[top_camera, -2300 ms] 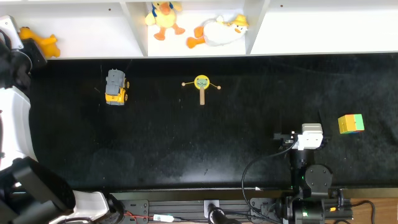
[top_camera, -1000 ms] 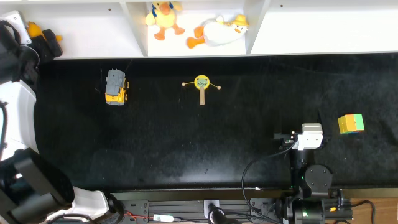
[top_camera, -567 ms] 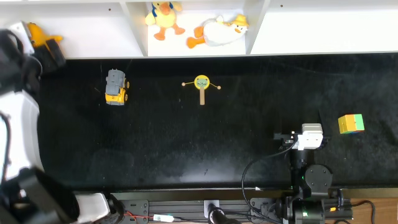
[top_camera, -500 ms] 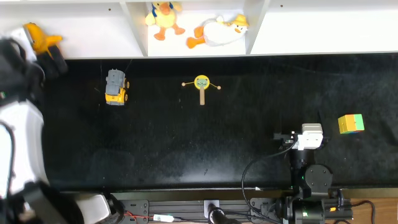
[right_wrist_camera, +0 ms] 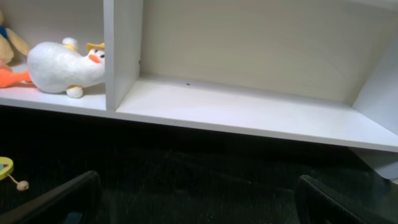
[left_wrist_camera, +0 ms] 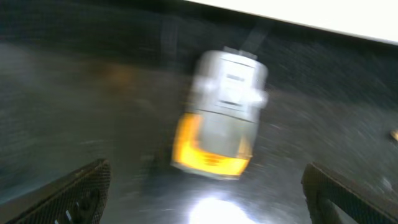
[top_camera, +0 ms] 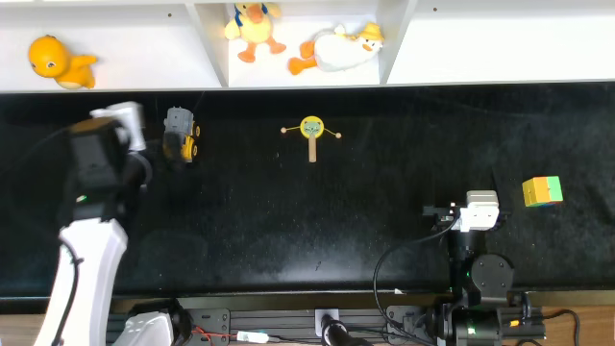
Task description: Store Toys
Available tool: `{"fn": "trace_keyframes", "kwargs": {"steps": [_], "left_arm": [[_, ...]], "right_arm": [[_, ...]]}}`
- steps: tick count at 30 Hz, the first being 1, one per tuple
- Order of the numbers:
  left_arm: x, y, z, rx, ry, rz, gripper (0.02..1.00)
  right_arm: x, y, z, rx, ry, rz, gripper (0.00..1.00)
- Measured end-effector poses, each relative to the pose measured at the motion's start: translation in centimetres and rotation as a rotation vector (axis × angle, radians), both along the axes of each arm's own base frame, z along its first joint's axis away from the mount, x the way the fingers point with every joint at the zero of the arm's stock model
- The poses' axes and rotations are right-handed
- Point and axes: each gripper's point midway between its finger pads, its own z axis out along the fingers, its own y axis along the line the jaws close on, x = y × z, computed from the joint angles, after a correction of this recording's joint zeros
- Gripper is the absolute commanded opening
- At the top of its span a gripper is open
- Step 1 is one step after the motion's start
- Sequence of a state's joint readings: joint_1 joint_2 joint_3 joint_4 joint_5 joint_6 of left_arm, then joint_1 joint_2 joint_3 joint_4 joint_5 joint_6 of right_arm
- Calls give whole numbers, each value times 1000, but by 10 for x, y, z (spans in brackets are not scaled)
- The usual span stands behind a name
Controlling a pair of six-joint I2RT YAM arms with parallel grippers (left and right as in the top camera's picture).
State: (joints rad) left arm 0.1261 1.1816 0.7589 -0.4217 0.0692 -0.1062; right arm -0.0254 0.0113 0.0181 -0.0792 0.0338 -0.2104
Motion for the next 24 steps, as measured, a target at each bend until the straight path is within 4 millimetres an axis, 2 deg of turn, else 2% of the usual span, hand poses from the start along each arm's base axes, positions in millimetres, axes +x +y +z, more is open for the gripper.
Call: {"fn": "trace_keyframes", "kwargs": {"steps": [2, 4, 8, 11, 15, 24], "left_arm": [[3, -19, -11, -2, 29, -56, 998], [9, -28, -22, -4, 52, -82, 996], [10, -30, -51, -4, 133, -86, 1000], [12, -27, -65, 17, 181, -86, 993], [19, -23, -68, 49, 191, -100, 923], [38, -21, -60, 87, 116, -123, 908]], "right_arm": [[0, 0, 0, 0, 0, 0, 993], [0, 0, 0, 0, 0, 0, 993], [0, 0, 0, 0, 1, 0, 996], [0, 0, 0, 0, 1, 0, 993], [0, 0, 0, 0, 0, 0, 996], [0, 0, 0, 0, 0, 1, 993]]}}
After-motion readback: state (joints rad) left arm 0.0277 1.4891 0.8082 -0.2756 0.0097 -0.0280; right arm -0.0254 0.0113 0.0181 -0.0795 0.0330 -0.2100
